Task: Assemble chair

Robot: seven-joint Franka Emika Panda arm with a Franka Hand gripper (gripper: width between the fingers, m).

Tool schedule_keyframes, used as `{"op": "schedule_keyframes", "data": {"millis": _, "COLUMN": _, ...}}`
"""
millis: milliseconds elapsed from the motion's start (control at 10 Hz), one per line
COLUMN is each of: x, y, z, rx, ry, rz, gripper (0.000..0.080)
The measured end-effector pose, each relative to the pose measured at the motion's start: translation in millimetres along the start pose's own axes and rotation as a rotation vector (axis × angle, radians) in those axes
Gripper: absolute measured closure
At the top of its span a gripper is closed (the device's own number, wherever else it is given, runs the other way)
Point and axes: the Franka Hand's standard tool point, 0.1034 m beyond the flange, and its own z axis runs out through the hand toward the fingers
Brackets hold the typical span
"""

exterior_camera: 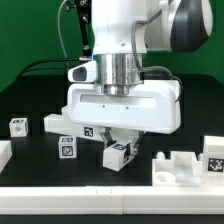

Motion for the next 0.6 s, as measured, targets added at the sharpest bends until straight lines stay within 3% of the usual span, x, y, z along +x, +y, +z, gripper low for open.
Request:
{"op": "schedule_keyframes", "data": {"millis": 300, "x": 0.2, "y": 0.6, "z": -0.1, "rx": 0.000, "ry": -0.012, "rz": -0.003, "gripper": 0.0449}}
{"op": "schedule_keyframes", "data": {"millis": 400, "x": 6.3, "y": 4.2, "z": -4.4, "rx": 0.009, "ry": -0.070, "rz": 0.002, "gripper": 0.0254}}
{"op": "schedule_keyframes", "data": {"millis": 500, "x": 19.9, "y": 7.8, "z": -12.0, "rx": 0.017, "ry": -0.073, "rz": 0.018, "gripper": 0.0182}}
{"op": "schedule_keyframes", "data": {"millis": 600, "x": 19.8, "y": 9.9, "z": -16.1, "rx": 0.029, "ry": -0.183, "rz": 0.026, "gripper": 0.0182}}
